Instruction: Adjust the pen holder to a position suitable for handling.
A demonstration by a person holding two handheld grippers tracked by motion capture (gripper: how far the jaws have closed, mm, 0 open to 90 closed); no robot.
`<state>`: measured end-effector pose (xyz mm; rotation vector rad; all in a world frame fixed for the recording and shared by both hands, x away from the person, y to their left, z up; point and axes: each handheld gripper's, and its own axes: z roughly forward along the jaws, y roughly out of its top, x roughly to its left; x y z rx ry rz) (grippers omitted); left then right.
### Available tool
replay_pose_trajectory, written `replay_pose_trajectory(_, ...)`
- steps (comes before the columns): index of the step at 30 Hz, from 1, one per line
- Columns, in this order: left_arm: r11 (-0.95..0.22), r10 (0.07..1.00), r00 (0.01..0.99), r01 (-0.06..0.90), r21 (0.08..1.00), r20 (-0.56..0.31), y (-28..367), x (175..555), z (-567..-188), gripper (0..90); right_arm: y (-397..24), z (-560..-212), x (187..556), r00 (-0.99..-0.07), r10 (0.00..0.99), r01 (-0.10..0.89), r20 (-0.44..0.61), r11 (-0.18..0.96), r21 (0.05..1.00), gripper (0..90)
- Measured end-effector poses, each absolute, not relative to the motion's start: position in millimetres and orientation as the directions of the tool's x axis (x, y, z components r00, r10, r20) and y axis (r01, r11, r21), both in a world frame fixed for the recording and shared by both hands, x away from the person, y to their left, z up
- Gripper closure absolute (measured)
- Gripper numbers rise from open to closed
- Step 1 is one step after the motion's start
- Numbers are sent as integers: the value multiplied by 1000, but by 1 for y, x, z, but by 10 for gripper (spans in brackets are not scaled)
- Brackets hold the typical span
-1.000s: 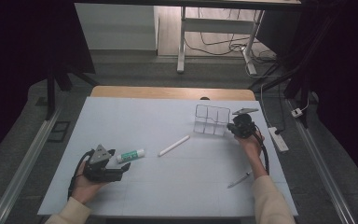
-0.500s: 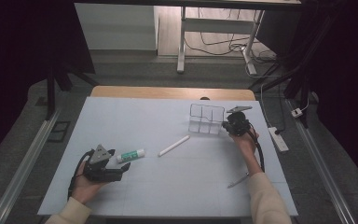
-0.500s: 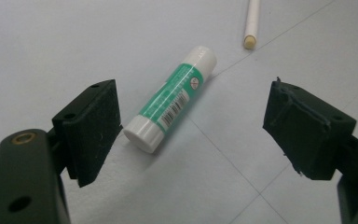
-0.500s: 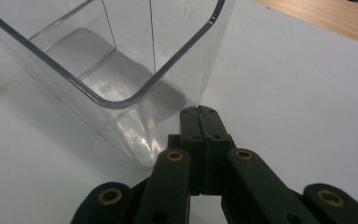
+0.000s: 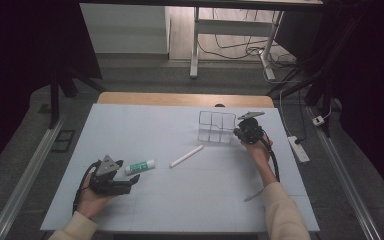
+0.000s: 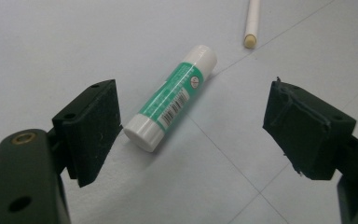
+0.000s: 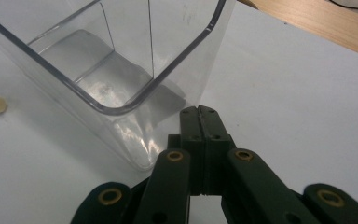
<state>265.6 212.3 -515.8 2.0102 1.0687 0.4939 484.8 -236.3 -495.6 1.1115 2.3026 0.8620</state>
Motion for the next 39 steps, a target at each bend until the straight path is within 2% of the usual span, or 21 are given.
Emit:
replay_pose_trajectory(22, -338, 824, 566, 522, 784, -21, 211, 265, -517, 195, -217, -495, 491, -597, 793, 511, -122, 493, 704, 891)
replay_pose_trajectory(39, -298, 838, 544, 522, 799, -43, 216, 262, -512, 197, -194, -497, 496, -630, 769, 490, -106, 500, 714, 891)
